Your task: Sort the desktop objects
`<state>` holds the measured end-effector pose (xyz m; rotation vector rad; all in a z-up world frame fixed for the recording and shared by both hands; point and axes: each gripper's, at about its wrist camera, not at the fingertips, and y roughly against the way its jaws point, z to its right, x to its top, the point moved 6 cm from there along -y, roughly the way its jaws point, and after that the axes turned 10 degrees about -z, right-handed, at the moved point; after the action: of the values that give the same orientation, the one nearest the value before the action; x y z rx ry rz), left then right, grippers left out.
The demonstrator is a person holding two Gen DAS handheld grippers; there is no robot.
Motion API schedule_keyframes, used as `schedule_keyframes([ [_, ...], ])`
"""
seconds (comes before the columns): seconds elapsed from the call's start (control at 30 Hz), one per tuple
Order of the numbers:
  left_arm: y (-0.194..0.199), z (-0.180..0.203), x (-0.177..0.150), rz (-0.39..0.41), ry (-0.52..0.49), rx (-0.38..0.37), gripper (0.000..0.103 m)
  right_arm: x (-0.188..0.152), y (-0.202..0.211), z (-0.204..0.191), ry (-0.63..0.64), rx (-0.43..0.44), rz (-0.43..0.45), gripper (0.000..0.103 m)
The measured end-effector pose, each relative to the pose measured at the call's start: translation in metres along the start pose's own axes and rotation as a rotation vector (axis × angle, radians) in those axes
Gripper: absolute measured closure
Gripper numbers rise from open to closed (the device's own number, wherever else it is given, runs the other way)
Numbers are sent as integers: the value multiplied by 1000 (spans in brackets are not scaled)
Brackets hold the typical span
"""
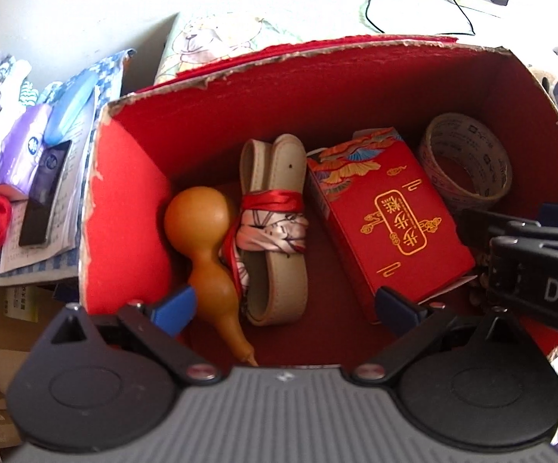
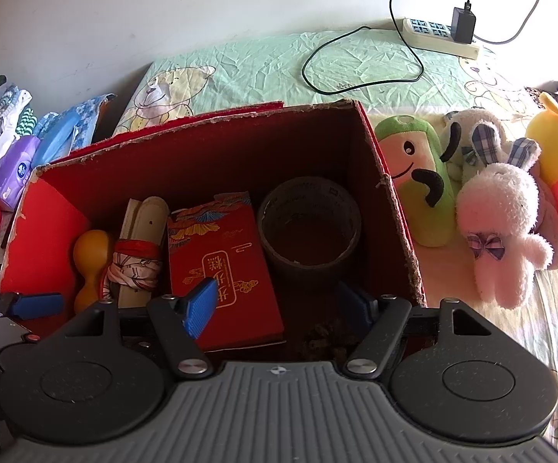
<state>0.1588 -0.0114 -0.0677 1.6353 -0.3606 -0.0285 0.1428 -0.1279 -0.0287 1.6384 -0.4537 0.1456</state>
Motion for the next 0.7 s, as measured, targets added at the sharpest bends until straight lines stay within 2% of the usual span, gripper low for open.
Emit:
schedule_keyframes([
  [0.27, -5, 6, -5, -37, -28, -22, 3, -2, 2, 0, 7, -4, -1, 31],
  [0.7, 1, 3, -3, 12, -16, -27, 4, -3, 1, -1, 7, 2, 2, 30],
])
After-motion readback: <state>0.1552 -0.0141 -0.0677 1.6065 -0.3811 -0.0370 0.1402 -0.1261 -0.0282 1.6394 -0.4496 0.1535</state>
